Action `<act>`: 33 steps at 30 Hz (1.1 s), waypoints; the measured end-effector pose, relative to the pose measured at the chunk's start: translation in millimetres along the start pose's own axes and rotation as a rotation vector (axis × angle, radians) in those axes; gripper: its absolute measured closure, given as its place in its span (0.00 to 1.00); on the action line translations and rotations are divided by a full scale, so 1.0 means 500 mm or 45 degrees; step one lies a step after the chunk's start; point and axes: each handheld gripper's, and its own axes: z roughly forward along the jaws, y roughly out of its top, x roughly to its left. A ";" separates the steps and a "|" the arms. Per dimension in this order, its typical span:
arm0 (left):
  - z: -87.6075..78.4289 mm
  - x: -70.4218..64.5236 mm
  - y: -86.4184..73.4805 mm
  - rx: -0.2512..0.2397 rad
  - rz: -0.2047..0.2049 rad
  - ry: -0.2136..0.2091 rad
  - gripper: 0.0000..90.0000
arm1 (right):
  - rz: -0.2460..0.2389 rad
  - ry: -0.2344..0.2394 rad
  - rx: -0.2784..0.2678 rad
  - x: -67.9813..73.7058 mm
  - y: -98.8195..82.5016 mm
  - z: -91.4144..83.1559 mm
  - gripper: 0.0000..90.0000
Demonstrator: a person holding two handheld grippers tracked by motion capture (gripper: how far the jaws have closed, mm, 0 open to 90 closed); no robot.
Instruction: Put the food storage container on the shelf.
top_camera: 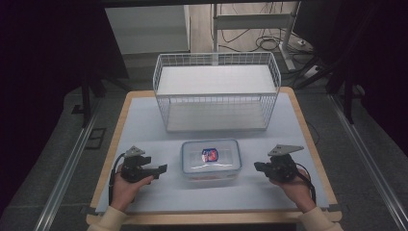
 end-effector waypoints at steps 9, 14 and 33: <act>-0.020 -0.017 0.018 -0.064 -0.007 -0.051 0.20 | 0.098 0.107 -0.054 -0.017 0.006 0.000 0.51; -0.025 -0.023 0.031 -0.099 -0.095 -0.176 0.19 | 0.156 0.133 -0.058 -0.019 0.009 0.002 0.42; 0.062 -0.043 0.064 0.010 -0.269 -0.399 0.17 | 0.148 0.100 -0.113 -0.012 0.013 0.001 0.35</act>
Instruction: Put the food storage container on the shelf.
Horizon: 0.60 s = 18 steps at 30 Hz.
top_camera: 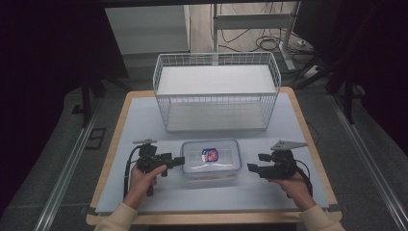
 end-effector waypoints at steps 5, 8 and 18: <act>0.020 0.007 0.001 0.026 -0.041 -0.045 0.17 | 0.008 -0.012 -0.001 -0.002 0.000 0.000 0.35; 0.030 0.008 0.002 0.044 -0.061 -0.078 0.18 | 0.006 -0.012 0.000 -0.001 0.000 0.000 0.35; 0.056 0.004 0.001 0.090 -0.068 -0.125 0.23 | 0.008 -0.018 0.003 -0.001 0.000 0.001 0.35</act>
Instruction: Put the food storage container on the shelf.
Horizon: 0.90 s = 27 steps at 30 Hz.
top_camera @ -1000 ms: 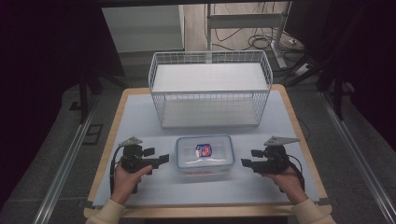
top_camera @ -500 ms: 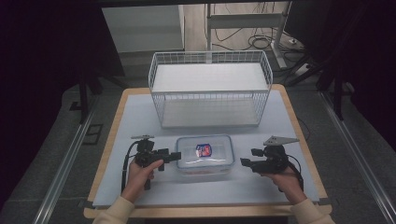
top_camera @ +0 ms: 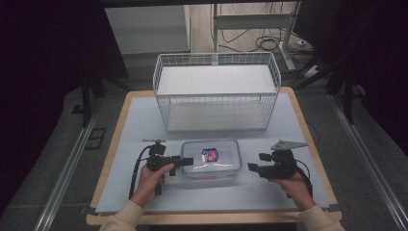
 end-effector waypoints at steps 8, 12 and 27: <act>-0.009 0.003 0.002 -0.007 -0.016 -0.002 0.31 | 0.000 -0.001 0.001 0.001 0.004 0.002 0.35; -0.012 0.005 0.003 0.001 -0.028 -0.010 0.33 | 0.014 0.031 -0.007 0.005 0.022 0.009 0.34; -0.013 0.009 0.002 -0.007 -0.029 -0.024 0.35 | 0.238 0.282 0.122 -0.022 0.078 0.113 0.25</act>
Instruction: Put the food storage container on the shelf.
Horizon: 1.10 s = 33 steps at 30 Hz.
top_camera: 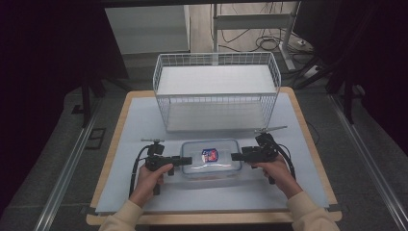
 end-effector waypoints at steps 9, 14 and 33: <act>0.000 0.000 0.000 -0.002 0.002 0.002 0.35 | 0.048 0.045 0.097 -0.001 0.005 0.038 0.16; 0.001 -0.001 -0.001 -0.005 0.004 0.004 0.35 | 0.179 0.105 0.150 -0.018 0.005 0.048 0.13; -0.001 -0.006 -0.002 -0.020 0.032 0.019 0.35 | 0.228 0.140 0.108 -0.030 0.004 0.013 0.41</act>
